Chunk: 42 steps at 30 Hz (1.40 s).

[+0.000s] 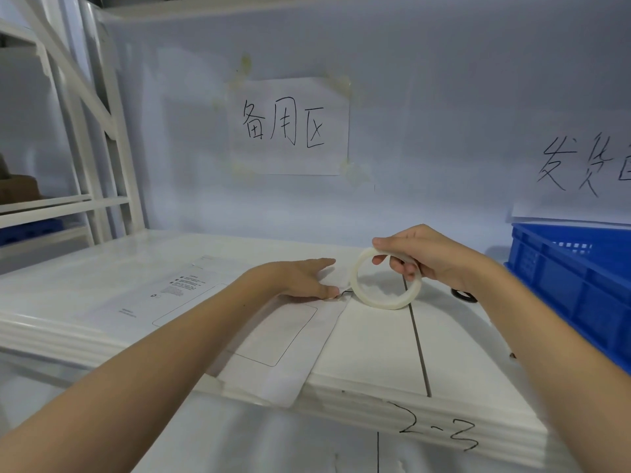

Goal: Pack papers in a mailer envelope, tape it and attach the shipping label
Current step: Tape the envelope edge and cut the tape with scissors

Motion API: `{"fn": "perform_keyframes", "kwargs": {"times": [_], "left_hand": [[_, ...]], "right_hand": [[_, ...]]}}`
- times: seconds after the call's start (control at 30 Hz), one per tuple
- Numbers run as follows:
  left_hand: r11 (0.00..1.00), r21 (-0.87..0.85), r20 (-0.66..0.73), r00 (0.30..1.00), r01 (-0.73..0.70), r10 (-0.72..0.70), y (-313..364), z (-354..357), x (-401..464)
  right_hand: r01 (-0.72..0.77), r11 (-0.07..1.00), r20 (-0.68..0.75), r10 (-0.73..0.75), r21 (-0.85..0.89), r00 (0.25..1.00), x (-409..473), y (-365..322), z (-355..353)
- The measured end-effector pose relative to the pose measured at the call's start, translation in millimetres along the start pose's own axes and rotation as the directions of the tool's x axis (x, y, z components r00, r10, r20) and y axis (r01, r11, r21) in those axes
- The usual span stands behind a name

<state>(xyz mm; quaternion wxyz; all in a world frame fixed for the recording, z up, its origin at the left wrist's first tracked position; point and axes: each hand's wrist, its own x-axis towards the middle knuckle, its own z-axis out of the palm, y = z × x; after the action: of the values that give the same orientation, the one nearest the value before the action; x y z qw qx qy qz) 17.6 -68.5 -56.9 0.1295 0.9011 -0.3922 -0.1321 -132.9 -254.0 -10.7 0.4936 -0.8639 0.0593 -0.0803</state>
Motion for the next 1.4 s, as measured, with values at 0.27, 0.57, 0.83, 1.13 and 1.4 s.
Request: {"fn": "perform_keyframes", "kwargs": {"times": [0.27,0.57,0.83,1.13,1.4], "left_hand": [[0.943,-0.320,0.045,0.992,-0.094,0.114,3.3,18.9,8.6],[0.961,-0.204,0.017,0.981,-0.186,0.194,7.5,30.6,11.6],[0.982,0.162,-0.033,0.994,-0.102,0.109,11.7,32.6,9.8],[0.985,0.170,-0.017,0.999,-0.042,0.046,18.9,32.3,4.6],[0.997,-0.003,-0.135,0.988,0.077,-0.077,35.0,29.4,9.9]], "right_hand": [[-0.001,0.999,-0.019,0.002,0.032,1.000,-0.1,2.5,-1.7],[-0.007,1.000,0.033,0.006,0.024,0.999,-2.2,-0.2,-5.6],[0.000,1.000,0.010,0.000,-0.006,1.000,-2.8,0.1,-6.1],[-0.059,0.998,0.014,0.059,-0.022,0.998,-2.2,-1.8,-1.4],[-0.050,0.997,-0.283,0.065,0.061,0.957,4.4,12.4,4.0]]}}
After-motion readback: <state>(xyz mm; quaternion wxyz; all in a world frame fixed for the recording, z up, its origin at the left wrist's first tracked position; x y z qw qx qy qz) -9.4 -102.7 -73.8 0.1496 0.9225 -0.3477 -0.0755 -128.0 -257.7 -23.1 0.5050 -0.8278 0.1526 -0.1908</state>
